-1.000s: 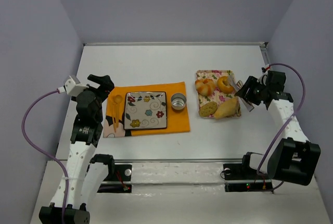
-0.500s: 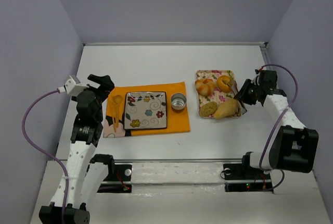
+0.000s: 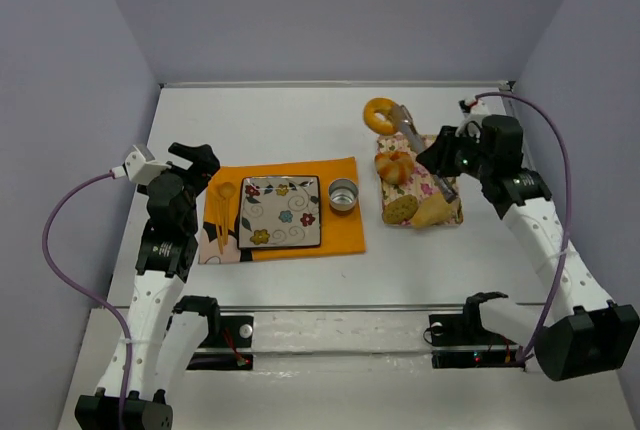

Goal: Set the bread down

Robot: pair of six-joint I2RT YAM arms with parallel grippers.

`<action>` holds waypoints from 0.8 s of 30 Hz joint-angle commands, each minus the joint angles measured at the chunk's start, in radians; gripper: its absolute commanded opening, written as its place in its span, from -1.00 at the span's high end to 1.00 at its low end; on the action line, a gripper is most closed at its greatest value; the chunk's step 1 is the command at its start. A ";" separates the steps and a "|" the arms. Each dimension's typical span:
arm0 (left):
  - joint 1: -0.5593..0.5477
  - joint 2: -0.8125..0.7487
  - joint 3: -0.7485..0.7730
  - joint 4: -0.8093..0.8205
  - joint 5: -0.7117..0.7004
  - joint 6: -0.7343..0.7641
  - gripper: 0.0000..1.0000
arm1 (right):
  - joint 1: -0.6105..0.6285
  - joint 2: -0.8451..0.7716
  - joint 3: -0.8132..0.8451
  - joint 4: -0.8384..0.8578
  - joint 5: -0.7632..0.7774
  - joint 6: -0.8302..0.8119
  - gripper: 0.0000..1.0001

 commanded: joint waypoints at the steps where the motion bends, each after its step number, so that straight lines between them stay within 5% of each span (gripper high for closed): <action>1: 0.007 -0.002 -0.008 0.048 -0.007 0.001 -0.98 | 0.286 0.027 0.100 0.070 -0.028 -0.074 0.86; 7: 0.007 -0.002 -0.008 0.050 -0.002 0.001 -0.98 | 0.620 0.287 0.260 0.070 0.032 -0.155 0.83; 11: 0.007 -0.004 -0.008 0.047 -0.001 0.003 -0.98 | 0.720 0.494 0.394 0.059 0.035 -0.175 0.82; 20: 0.007 -0.025 -0.014 0.044 -0.002 0.001 -0.98 | 0.774 0.714 0.534 -0.028 0.070 -0.168 0.76; 24: 0.007 -0.018 -0.012 0.045 -0.001 0.001 -0.98 | 0.793 0.711 0.514 -0.075 0.050 -0.184 0.54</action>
